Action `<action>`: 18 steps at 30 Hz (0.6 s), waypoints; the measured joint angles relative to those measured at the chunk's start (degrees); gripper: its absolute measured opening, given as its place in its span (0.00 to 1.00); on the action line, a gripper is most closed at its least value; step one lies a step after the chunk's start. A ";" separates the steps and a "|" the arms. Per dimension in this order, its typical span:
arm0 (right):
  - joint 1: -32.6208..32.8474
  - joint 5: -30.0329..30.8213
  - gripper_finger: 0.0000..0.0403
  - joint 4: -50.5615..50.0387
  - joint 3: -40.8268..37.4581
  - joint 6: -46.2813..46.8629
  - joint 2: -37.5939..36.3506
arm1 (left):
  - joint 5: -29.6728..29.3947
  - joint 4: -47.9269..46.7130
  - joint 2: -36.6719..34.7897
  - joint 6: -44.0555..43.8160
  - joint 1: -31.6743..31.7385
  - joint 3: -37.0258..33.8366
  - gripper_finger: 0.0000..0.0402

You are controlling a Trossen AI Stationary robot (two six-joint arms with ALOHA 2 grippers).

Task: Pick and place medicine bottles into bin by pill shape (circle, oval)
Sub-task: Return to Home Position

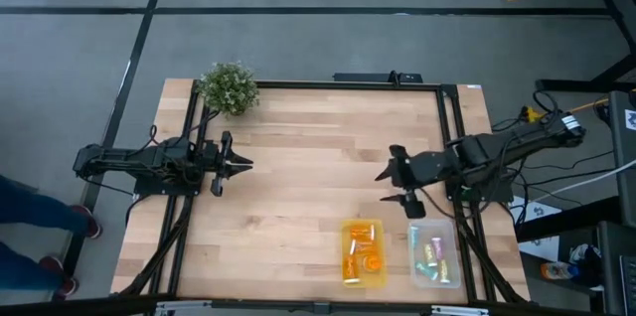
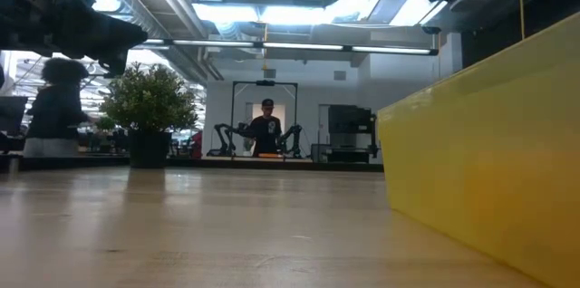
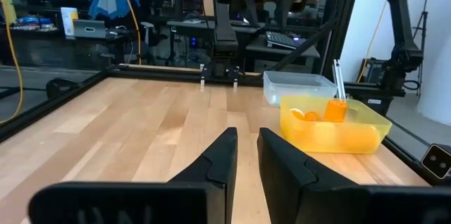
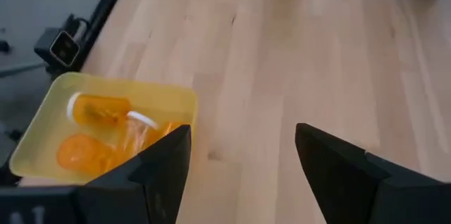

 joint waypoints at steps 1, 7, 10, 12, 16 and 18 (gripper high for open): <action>-0.29 -0.01 0.64 1.51 -1.72 -0.29 -1.61 | 0.00 0.00 0.00 0.00 0.00 0.00 0.13; -4.13 0.08 0.64 2.41 -9.99 2.47 -11.37 | 0.00 0.00 0.00 0.00 0.01 0.00 0.13; -5.28 0.06 0.64 2.63 -12.37 2.95 -15.74 | -0.01 0.04 0.02 0.00 0.01 0.00 0.13; -5.97 -0.12 0.64 2.76 -13.22 2.93 -18.42 | 0.00 0.01 0.02 0.00 0.01 0.00 0.13; -7.95 -0.08 0.64 2.74 -15.31 2.93 -23.28 | 0.00 0.00 0.02 0.00 0.01 0.00 0.13; -9.19 -0.04 0.64 2.88 -16.67 2.99 -25.98 | 0.00 0.02 0.02 0.00 0.01 0.00 0.13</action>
